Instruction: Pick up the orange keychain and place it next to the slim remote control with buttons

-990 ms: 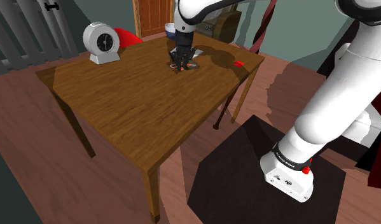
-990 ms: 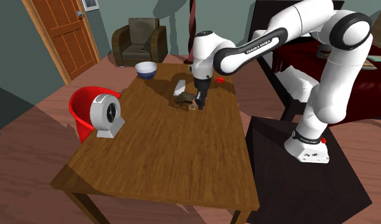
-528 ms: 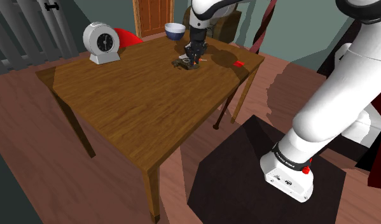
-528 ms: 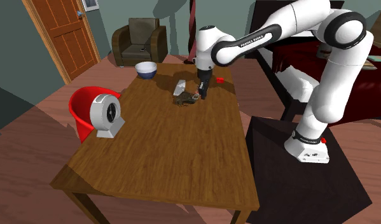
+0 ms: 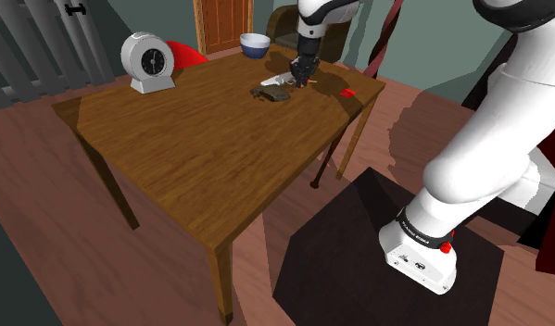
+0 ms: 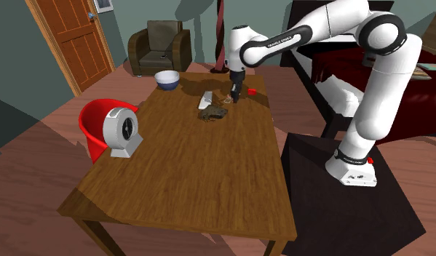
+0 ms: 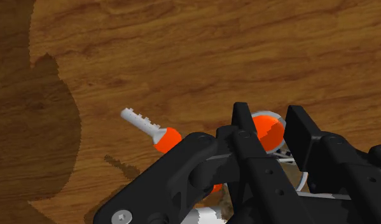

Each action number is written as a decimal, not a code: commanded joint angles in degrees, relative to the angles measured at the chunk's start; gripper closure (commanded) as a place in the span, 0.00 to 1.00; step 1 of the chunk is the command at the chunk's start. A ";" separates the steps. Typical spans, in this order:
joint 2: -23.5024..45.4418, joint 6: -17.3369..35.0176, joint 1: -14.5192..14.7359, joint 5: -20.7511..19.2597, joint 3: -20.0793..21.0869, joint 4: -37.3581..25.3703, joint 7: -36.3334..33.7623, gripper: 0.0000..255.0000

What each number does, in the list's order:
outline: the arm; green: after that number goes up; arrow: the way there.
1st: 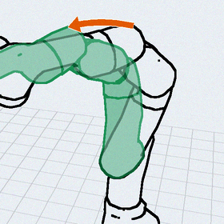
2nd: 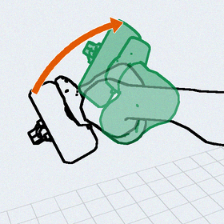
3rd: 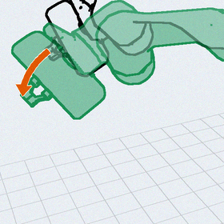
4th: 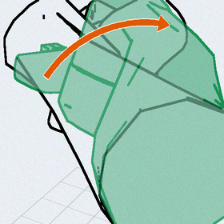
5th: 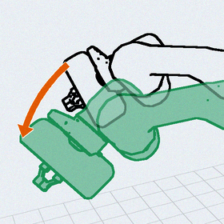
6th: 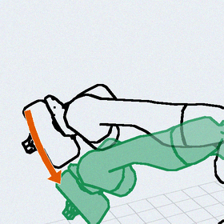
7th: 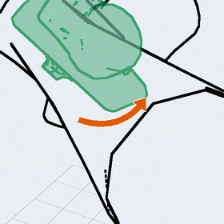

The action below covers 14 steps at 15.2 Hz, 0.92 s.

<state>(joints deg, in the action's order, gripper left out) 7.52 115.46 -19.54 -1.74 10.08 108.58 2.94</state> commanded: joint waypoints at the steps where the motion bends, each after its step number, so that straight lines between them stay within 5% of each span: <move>1: 0.87 -0.35 -1.36 -0.04 -1.07 -1.25 2.53 1.00; 14: 12.13 -4.05 -9.49 0.01 -6.51 -16.36 16.33 1.00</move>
<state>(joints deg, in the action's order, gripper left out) 19.23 111.07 -28.69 -1.76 3.73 92.31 18.68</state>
